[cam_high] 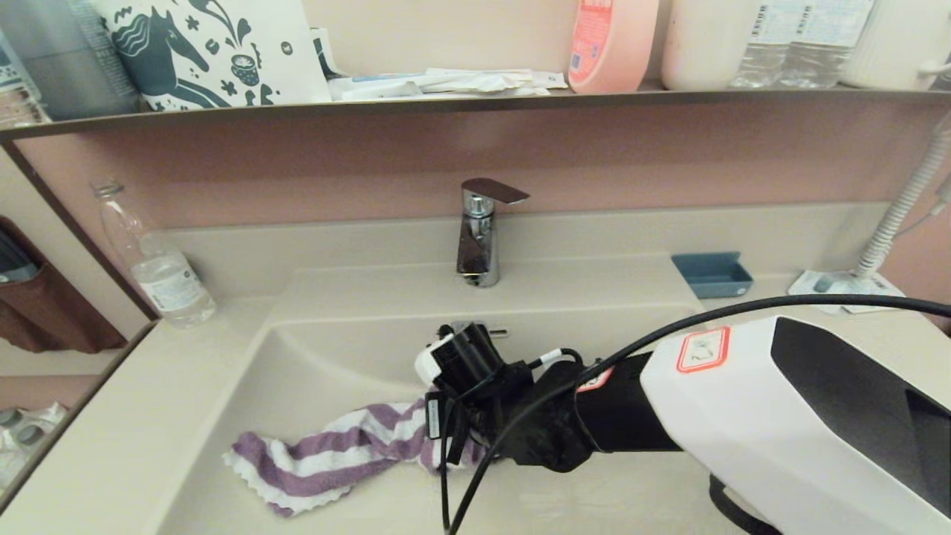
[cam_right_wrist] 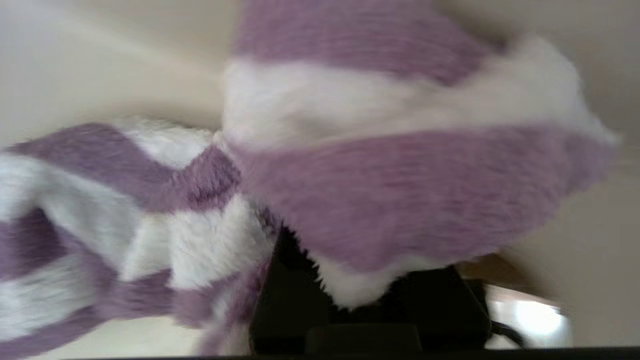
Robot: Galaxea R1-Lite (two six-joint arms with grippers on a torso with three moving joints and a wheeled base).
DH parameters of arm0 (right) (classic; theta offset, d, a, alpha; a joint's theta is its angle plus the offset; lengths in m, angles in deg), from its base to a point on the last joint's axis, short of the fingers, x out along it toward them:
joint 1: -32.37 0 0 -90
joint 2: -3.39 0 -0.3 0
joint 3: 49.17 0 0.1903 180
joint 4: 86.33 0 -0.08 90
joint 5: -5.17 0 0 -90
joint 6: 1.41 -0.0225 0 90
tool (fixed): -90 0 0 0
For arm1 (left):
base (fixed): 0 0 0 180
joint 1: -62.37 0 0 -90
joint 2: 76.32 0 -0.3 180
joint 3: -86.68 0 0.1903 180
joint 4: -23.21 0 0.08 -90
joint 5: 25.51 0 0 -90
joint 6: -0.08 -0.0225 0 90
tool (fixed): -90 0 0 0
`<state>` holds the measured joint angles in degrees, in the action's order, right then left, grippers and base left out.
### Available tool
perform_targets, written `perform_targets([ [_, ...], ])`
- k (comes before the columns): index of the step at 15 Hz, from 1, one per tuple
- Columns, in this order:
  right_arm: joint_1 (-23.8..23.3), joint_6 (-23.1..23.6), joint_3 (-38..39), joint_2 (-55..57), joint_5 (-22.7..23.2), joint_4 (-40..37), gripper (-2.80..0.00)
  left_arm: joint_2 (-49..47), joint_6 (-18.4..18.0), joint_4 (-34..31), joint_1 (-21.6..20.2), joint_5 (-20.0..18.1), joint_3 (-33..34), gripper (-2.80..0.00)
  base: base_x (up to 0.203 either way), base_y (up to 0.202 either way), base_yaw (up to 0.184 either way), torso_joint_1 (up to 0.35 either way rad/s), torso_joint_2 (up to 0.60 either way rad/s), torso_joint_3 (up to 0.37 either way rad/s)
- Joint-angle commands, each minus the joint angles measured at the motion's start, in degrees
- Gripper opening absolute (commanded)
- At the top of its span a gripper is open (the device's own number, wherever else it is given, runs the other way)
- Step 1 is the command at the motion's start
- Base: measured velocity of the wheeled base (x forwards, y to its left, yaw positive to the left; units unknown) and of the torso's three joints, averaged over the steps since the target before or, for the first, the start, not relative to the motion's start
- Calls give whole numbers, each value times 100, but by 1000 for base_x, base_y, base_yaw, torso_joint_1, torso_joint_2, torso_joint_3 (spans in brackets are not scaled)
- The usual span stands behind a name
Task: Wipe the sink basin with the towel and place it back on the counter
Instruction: Wipe the sink
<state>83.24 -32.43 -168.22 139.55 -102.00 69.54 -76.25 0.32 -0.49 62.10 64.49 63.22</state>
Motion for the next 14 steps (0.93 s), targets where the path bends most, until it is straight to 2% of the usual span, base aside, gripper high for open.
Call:
perform_targets([
  [1, -178, -17, 425, -321, -57, -44, -280, -7, 2, 0, -2, 0, 1, -280, 0, 0, 0, 0, 0, 0],
  [3, -300, -17, 767, -550, -82, -54, -280, -7, 2, -2, 0, 0, 1, -280, 0, 0, 0, 0, 0, 0],
  [6, -668, -16, 1218, -657, -462, -79, -280, -7, 2, 6, 0, 0, 1, -280, 0, 0, 0, 0, 0, 0],
  [12, -1200, -2, 2194, -1405, -642, -116, -280, -7, 2, -1, 0, 0, 1, -280, 0, 0, 0, 0, 0, 0],
  [14, -1269, 31, 2356, -1710, -685, -467, -280, -7, 2, -2, 0, 0, 1, -280, 0, 0, 0, 0, 0, 0],
])
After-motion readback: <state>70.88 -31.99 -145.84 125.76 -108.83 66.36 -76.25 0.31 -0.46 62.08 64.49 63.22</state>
